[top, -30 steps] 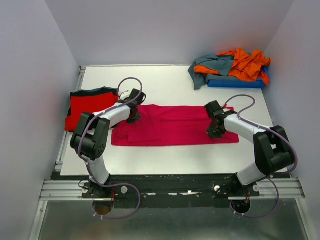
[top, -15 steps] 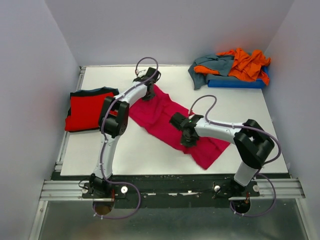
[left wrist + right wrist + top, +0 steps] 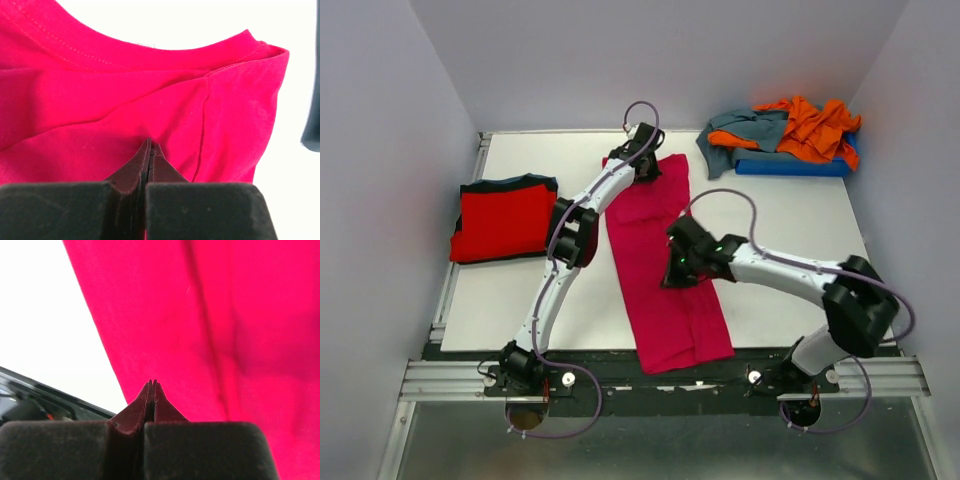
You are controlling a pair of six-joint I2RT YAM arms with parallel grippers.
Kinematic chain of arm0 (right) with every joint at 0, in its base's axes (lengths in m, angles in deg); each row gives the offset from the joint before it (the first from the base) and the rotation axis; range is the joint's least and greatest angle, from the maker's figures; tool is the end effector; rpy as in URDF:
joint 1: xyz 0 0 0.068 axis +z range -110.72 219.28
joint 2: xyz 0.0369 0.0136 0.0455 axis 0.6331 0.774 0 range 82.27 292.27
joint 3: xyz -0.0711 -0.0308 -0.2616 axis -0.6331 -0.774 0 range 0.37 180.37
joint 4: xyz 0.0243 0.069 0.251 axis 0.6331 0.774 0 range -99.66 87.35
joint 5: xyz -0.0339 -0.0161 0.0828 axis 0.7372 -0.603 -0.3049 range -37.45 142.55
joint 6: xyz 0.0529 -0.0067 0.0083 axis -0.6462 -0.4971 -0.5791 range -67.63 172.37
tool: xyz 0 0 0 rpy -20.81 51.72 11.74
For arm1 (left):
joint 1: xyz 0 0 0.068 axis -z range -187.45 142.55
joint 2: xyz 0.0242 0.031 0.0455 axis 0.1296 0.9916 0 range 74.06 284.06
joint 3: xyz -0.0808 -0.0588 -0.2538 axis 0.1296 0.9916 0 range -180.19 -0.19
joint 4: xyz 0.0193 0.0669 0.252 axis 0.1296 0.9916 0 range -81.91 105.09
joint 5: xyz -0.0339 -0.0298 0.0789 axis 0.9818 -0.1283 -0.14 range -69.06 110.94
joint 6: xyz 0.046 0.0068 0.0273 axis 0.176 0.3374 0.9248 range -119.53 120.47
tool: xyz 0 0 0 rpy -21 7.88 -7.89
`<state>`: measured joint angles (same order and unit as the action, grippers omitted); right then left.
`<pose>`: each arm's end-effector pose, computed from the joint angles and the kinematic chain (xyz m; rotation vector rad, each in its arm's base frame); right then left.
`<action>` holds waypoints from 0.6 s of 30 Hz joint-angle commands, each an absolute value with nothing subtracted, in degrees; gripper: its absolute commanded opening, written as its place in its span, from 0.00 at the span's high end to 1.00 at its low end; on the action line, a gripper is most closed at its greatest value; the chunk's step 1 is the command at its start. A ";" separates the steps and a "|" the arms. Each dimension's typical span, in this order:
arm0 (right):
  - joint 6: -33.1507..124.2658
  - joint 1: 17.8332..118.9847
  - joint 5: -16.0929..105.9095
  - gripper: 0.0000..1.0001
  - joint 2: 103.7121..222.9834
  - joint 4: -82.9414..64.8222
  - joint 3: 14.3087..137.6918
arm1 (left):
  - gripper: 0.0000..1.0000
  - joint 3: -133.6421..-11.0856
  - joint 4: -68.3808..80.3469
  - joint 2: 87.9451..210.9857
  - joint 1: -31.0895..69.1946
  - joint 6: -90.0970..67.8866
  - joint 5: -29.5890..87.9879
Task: Fold and stack the t-shirts
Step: Rotate the tshirt 90 degrees
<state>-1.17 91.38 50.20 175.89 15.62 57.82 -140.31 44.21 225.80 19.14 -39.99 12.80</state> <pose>0.1969 0.2551 0.1846 0.0208 2.8101 0.6047 0.5191 -0.2542 0.1670 -0.3592 2.4004 -0.3738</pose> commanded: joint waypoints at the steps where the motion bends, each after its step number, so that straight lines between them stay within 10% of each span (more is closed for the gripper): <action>1: 6.13 82.46 49.74 0.99 165.86 13.98 53.81 | 1.00 -139.68 37.19 226.56 17.95 -36.97 20.31; 18: 17.65 66.27 45.52 0.93 184.20 13.38 75.40 | 0.92 -107.02 28.22 194.14 17.51 -34.50 19.45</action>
<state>14.66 69.04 48.32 180.33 16.02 68.18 -117.82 31.16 204.12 17.87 -33.20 22.15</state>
